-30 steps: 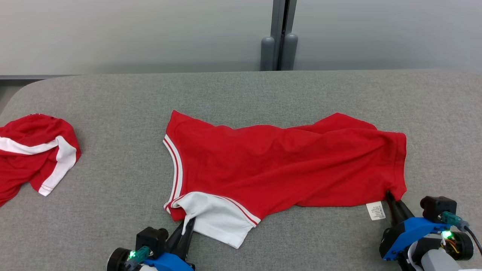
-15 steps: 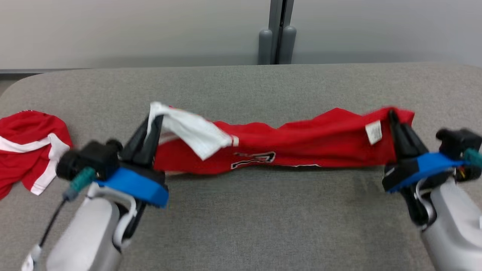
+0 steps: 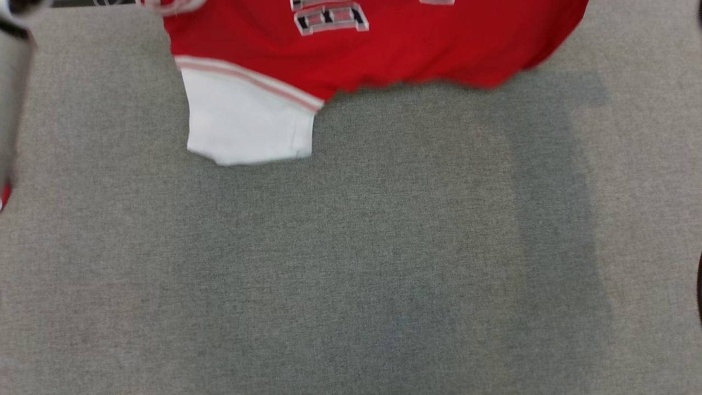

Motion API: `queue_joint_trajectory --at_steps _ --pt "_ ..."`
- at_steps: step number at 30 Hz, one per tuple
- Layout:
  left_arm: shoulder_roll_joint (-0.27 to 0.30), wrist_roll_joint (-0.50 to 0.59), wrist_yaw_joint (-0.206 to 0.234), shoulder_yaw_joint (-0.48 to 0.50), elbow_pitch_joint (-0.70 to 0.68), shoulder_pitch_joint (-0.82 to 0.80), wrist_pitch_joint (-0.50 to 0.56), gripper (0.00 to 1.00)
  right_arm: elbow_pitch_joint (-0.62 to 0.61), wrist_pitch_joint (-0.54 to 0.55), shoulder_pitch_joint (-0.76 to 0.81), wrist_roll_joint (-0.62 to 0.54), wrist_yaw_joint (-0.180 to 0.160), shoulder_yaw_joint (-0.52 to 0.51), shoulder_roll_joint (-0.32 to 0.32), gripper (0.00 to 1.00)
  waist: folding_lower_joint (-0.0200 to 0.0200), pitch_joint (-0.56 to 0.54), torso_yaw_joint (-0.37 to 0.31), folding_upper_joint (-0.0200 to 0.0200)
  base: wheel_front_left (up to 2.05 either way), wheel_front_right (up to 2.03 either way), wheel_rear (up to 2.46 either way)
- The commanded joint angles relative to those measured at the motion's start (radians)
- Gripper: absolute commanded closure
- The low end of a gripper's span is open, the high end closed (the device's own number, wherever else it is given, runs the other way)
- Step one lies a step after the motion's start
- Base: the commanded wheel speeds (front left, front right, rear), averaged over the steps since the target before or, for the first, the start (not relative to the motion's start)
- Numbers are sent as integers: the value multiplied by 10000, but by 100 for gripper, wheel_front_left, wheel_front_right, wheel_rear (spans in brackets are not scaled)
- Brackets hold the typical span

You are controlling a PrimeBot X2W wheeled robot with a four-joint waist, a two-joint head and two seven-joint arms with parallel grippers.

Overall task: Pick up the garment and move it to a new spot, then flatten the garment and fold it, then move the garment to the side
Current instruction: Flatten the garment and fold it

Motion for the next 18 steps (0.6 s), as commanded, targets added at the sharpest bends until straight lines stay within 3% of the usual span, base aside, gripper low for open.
queue_joint_trajectory --at_steps 1,9,18 --pt "-37 -140 2 -139 515 -1063 -57 100 462 -45 -954 197 0 -156 -141 100 -4 353 144 -2 0 0 0" --pt "-488 -569 2 -860 2386 -4166 -1115 100 1512 -622 -3342 587 1 -28 -163 100 -4 442 47 -2 0 0 0" --pt "-525 -1033 2 -2056 3194 -3065 -1850 100 1197 -735 -1730 1488 1 1655 -4 100 -4 360 -16 -2 0 0 0"
